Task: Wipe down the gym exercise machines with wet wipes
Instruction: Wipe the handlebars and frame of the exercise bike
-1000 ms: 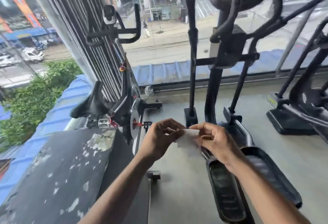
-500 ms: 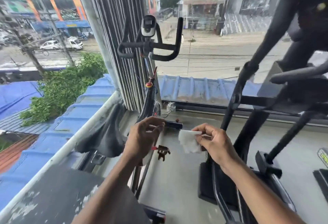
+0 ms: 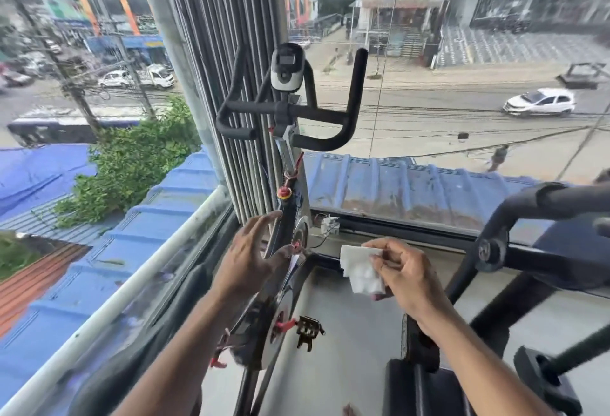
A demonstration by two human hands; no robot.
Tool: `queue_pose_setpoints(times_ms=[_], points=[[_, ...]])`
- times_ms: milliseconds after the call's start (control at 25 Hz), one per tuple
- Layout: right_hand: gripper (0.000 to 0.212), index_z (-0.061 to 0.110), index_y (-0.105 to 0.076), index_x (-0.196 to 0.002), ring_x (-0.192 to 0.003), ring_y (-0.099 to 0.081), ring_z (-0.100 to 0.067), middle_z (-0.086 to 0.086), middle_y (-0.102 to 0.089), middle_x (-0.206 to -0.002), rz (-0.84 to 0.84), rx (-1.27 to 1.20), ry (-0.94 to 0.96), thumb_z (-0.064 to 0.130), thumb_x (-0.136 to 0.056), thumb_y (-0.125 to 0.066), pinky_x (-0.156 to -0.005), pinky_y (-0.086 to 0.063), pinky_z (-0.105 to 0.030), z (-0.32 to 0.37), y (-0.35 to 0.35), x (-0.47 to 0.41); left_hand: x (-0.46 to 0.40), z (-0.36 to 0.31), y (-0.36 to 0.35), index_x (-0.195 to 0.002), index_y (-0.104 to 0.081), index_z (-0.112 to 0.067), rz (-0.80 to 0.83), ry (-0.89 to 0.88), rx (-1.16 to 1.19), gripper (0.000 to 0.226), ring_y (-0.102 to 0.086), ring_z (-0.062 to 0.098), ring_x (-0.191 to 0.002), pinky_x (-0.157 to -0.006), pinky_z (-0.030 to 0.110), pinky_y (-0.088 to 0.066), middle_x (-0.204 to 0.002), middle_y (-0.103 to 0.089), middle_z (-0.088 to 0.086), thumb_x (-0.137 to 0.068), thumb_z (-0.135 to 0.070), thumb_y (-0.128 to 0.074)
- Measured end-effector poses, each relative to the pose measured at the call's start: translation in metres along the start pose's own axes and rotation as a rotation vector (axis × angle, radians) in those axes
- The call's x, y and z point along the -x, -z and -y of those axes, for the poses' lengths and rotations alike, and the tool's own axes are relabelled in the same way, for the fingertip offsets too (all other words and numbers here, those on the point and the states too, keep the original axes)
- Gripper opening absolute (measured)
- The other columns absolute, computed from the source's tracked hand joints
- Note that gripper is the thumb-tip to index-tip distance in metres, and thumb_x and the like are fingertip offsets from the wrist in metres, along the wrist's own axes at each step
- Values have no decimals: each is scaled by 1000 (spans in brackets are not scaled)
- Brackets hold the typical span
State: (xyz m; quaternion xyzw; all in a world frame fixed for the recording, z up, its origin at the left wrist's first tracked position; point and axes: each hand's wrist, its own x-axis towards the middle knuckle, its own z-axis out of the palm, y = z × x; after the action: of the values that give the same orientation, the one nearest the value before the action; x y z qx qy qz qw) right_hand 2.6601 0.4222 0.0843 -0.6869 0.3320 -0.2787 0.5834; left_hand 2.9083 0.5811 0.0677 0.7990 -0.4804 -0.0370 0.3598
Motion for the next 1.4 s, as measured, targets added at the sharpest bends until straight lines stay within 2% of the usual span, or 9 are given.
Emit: queue_pose_setpoints(times_ms=[120,240,320,600,720,840,920,1120,1400], points=[[31,25,-75,-100,-73,-72,-38,-5,-75,-91,10,17,41,-2,-97,-61,-52,-61,-49,-5,9,-56,-49,13,-10,-161,-28,-39,22,-42,-108,88,-33,12,-144,-121,49,-29,-165,-36,-1,-88,-74,-62],[36,32,-75,-94,-72,-70,-20,7,-74,-81,23,98,116,-2,-94,-64,-59,-62,-44,-4,17,-115,-114,29,-13,-162,-14,-48,26,-29,-165,97,-26,22,-155,-125,55,-26,-172,-22,-1,-81,-92,-43],[37,33,-75,-93,-71,-70,-17,8,-74,-80,33,134,154,-2,-94,-65,-57,-59,-33,0,14,-146,-150,38,-12,-163,-11,-48,10,4,-197,97,-19,23,-159,-126,54,-23,-174,-15,0,-82,-90,-43],[37,45,-73,-100,-61,-74,-24,5,-72,-89,73,218,169,11,-101,-58,-47,-60,-44,8,8,-208,-225,71,-25,-164,0,-47,18,-47,-289,93,-8,20,-161,-128,56,-17,-176,-2,-2,-89,-87,-35],[39,44,-75,-103,-78,-75,-15,16,-74,-95,34,264,221,9,-99,-59,-57,-63,-39,10,3,-238,-261,85,-27,-163,10,-46,55,-108,-419,93,13,15,-160,-129,57,2,-175,14,-5,-90,-87,-30],[34,33,-76,-113,-69,-72,-6,30,-70,-88,-11,376,286,8,-99,-59,-68,-63,-42,13,1,-266,-311,103,-20,-159,19,-51,66,-179,-532,92,23,17,-158,-126,60,13,-173,23,-1,-87,-91,-23],[32,28,-76,-115,-67,-69,0,33,-68,-83,-56,405,320,7,-99,-58,-73,-63,-40,22,-5,-286,-356,112,-10,-161,16,-48,36,-227,-567,92,22,21,-159,-125,61,14,-172,25,3,-89,-90,-23],[30,20,-75,-115,-102,-67,2,11,-73,-113,-158,532,496,1,-94,-67,-89,-50,-8,40,-37,-336,-452,123,-4,-162,16,-45,9,-415,-675,88,16,29,-160,-125,69,0,-173,21,7,-96,-83,-30],[29,10,-73,-120,-114,-67,-14,-3,-69,-124,-160,668,613,1,-94,-63,-102,-50,-27,21,-85,-380,-506,153,-34,-166,-7,-39,-79,-564,-620,90,11,32,-159,-123,72,-10,-172,15,12,-93,-80,-39]])
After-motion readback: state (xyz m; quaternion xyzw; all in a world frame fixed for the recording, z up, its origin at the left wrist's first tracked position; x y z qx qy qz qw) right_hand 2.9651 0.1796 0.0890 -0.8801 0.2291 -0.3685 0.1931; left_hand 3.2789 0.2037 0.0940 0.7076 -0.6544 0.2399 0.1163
